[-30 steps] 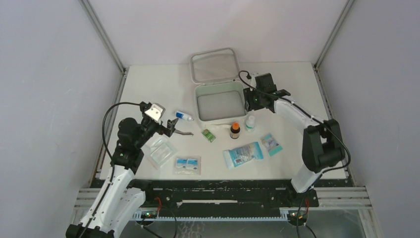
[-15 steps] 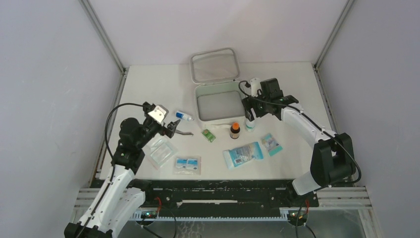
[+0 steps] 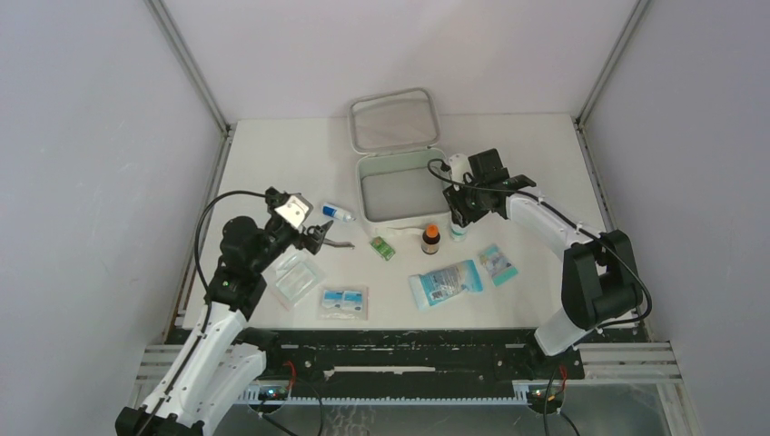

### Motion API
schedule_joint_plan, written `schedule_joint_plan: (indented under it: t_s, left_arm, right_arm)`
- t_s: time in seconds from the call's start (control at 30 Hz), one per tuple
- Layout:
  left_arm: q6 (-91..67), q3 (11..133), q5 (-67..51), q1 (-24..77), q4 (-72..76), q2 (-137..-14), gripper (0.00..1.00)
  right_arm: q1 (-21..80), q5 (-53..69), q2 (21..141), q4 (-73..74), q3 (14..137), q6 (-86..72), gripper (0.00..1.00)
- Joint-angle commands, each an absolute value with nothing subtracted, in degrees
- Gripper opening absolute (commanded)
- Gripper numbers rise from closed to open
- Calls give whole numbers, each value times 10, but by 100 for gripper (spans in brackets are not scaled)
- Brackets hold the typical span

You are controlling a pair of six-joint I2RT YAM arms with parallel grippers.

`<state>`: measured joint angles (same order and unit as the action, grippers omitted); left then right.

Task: Organize the medicine kit

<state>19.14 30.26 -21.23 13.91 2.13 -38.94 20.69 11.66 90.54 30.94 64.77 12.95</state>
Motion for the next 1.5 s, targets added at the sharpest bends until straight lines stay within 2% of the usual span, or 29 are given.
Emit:
schedule_joint_plan:
  t_s: [0.0,0.33,0.6,0.9,1.2,1.47]
  left_arm:
    - [204,305,-220,147,30,-383,100]
    - [211,339,-265,151,13,-423,100]
    - [226,434,-357,178,-34,-497,100]
    - [244,577,-427,272,-104,-625,100]
    - [182,674,-481,349,-129,-730,100]
    - [169,693,-527,377,-128,-780,80]
  right_arm:
    - [212,110,906,297,651,143,38]
    - [212,122,851,333,668,171,0]
    - [213,197,780,396,742,202,0]
    - [232,384,781,459,860,245,0]
    - [265,504,761,453,860,243,0]
    - [267,547,735,417,826,226,0]
